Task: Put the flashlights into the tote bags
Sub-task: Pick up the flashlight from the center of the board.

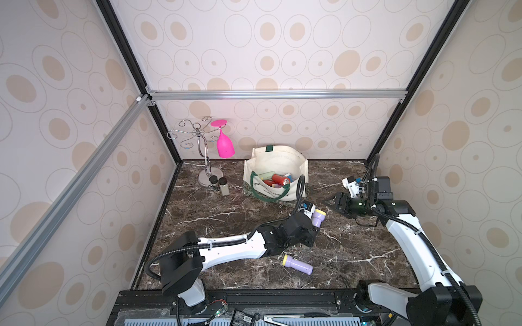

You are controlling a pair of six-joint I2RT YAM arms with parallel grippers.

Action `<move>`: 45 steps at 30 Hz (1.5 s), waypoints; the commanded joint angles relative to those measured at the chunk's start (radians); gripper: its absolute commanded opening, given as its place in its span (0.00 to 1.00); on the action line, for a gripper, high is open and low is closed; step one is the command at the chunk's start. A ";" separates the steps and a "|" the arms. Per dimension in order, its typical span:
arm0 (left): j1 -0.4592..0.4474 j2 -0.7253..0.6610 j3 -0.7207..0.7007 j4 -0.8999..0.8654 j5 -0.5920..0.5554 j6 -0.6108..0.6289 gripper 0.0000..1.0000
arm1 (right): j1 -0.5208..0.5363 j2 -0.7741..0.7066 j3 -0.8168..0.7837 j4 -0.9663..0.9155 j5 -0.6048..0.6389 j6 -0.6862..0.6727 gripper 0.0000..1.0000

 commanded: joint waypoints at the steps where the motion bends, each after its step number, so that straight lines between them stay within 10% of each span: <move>1: 0.006 -0.029 0.034 0.100 0.013 -0.050 0.03 | 0.019 -0.029 -0.029 0.082 -0.087 0.035 0.71; 16: 0.016 -0.040 0.025 0.206 0.023 -0.101 0.00 | 0.062 -0.013 -0.032 0.100 -0.129 0.030 0.69; 34: 0.024 -0.030 0.008 0.229 0.030 -0.117 0.00 | 0.077 -0.001 0.001 0.075 -0.132 -0.007 0.10; 45: 0.025 -0.068 -0.034 0.177 0.000 -0.092 0.77 | 0.090 -0.031 0.049 0.006 -0.051 -0.053 0.00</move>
